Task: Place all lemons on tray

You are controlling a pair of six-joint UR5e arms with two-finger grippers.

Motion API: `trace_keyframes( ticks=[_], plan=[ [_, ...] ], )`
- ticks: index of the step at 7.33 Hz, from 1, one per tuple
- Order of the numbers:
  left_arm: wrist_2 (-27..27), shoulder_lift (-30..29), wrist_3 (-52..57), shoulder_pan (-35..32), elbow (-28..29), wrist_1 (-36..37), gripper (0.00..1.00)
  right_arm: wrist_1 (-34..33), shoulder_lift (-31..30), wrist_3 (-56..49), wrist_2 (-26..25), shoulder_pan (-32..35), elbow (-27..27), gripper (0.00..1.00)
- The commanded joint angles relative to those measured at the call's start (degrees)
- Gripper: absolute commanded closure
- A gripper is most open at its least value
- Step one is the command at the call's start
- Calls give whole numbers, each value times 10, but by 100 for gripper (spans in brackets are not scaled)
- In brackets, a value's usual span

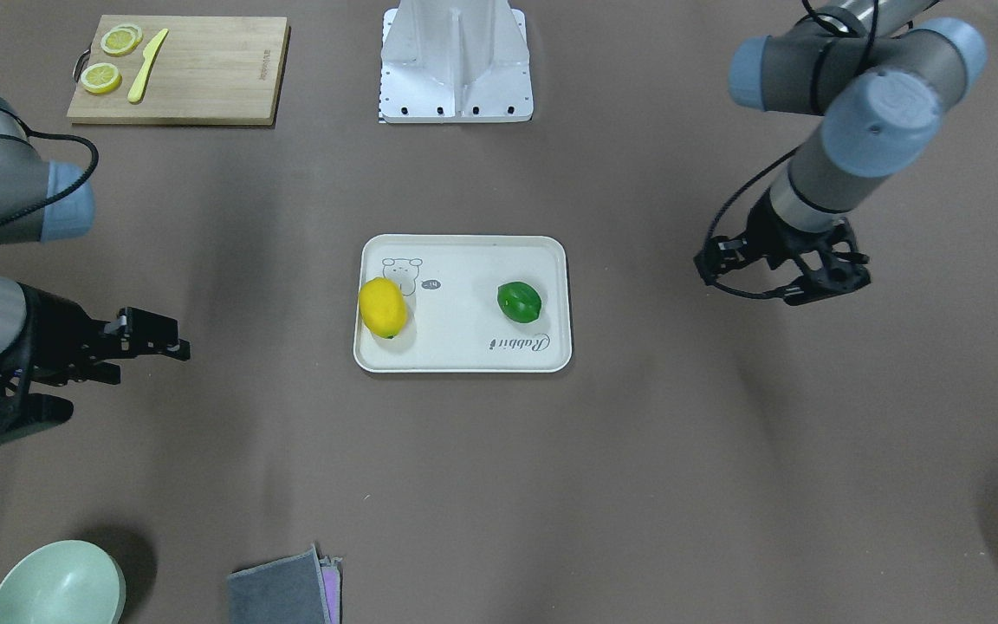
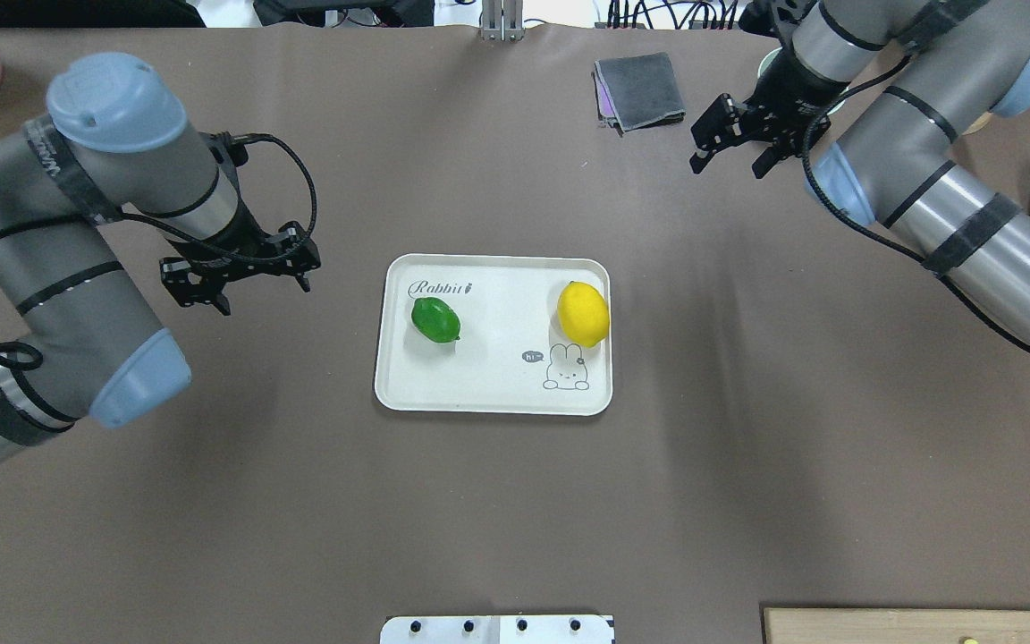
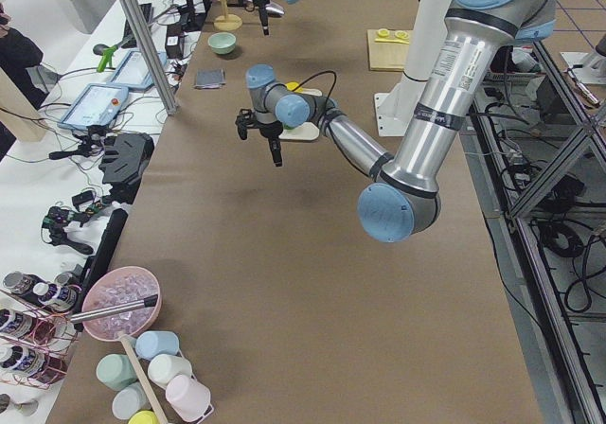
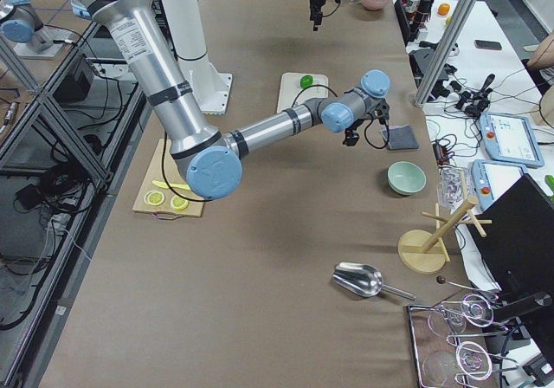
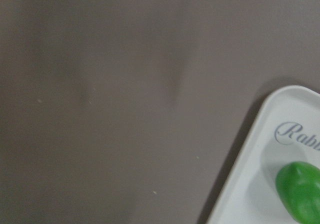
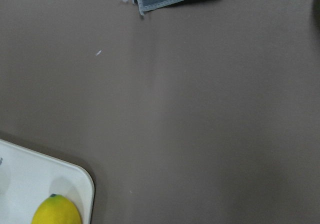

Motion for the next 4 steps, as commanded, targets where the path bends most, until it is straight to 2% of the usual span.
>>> trace_keyframes(
  ticks=[1, 2, 3, 4],
  plan=[
    [-10, 57, 147, -80, 13, -5, 2, -1, -122, -61, -2, 16, 109, 2],
    [-12, 74, 206, -106, 14, -4, 3, -1, -166, -79, -13, 25, 137, 2],
    [-53, 104, 250, -124, 13, -7, 2, -2, -209, -80, -34, 37, 162, 1],
    [-61, 128, 295, -146, 13, -6, 2, -5, -231, -80, -56, 56, 167, 1]
  ],
)
